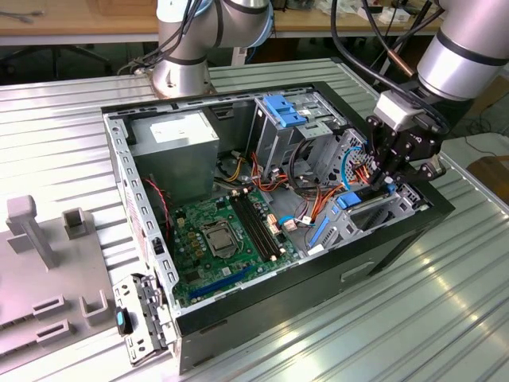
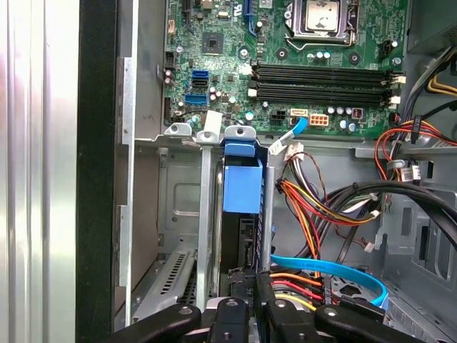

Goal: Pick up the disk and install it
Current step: 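Insert the first disk wire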

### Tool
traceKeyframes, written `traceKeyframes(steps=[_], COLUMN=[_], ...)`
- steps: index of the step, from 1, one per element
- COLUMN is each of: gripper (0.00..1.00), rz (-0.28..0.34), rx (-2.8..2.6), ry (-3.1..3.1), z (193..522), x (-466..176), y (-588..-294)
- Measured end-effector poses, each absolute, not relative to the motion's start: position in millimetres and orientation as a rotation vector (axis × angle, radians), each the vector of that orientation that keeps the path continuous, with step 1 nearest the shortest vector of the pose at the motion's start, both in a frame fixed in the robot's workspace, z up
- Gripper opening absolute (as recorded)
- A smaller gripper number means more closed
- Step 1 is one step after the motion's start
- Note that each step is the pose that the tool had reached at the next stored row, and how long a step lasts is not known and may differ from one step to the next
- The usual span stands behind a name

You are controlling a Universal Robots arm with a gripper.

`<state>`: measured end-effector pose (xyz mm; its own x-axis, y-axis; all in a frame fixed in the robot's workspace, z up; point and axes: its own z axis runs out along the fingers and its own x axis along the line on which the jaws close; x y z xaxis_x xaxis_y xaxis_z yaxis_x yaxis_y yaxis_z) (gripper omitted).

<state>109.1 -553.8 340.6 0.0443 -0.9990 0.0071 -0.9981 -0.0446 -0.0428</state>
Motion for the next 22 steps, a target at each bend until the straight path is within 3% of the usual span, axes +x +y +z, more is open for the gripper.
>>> traceKeyframes(steps=[4,7,11,12,13,14,22], gripper=[0.18,0.30,0.30,0.29,0.16,0.11,0.11], rz=[-0.053,-0.054,-0.054,-0.054,-0.054,-0.054,-0.054], rx=[-2.251,-2.251,-2.251,-2.251,-2.251,-2.251,-2.251], ry=[2.153,2.153,2.153,2.153,2.153,2.153,2.153], z=[341.1,345.8,351.1,351.3,351.4,351.4,351.9], x=[109.0,109.0,109.0,109.0,108.9,109.0,109.0], y=[-553.8,-553.8,-553.8,-553.8,-553.8,-553.8,-553.8])
